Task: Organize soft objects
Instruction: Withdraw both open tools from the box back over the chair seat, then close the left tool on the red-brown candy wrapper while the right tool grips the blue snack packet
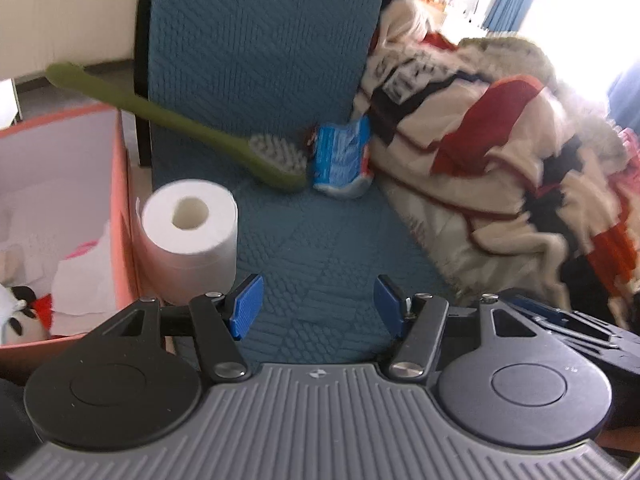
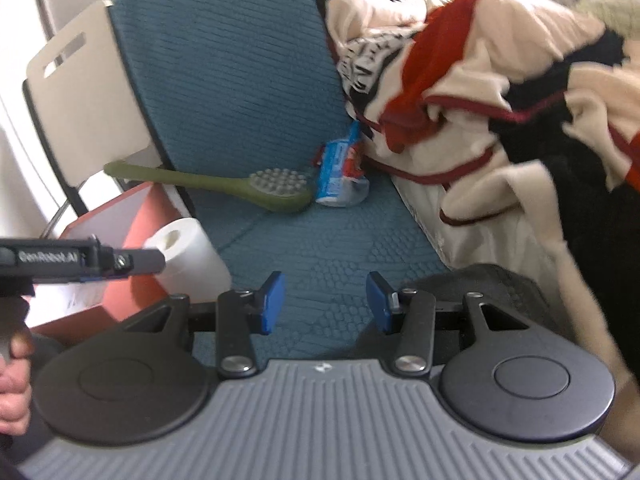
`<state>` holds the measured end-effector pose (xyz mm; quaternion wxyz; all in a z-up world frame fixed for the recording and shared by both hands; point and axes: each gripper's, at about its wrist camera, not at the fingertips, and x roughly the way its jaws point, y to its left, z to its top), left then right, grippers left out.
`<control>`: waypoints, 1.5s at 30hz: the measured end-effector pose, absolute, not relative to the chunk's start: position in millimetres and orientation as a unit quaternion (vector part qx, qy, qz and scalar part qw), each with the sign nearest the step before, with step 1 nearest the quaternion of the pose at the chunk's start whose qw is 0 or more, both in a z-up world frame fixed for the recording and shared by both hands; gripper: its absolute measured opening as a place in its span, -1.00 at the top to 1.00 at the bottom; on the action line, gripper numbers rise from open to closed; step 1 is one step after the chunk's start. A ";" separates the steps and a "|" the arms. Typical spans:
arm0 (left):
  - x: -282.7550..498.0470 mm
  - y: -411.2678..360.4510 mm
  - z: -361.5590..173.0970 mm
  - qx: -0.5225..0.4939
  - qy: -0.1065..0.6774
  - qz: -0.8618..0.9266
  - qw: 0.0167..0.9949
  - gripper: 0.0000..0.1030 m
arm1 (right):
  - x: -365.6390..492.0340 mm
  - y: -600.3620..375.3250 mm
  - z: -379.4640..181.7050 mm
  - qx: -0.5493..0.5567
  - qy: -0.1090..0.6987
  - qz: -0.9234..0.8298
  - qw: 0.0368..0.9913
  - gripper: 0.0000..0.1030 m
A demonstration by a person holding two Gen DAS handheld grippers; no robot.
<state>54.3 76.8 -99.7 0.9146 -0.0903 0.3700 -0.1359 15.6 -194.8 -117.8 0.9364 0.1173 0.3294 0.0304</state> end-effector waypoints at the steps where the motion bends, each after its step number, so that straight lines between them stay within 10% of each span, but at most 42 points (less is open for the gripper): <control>1: 62.4 72.5 -107.0 -0.087 0.378 -0.135 0.912 -0.29 | 18.8 -197.3 -122.6 0.120 0.332 0.025 0.935 0.06; 22: 164.8 14.1 -124.3 -0.082 0.360 -0.146 0.918 -0.26 | 130.2 -213.0 -152.4 0.152 0.251 0.033 0.955 0.05; 31: 246.0 11.1 -114.3 -0.095 0.353 -0.126 0.922 0.21 | 200.8 -200.0 -179.7 0.113 0.263 0.053 0.957 0.06; 45: 399.6 14.1 -157.5 -0.149 0.414 -0.116 0.891 0.23 | 287.8 -190.1 -201.2 0.076 0.290 0.013 0.954 0.08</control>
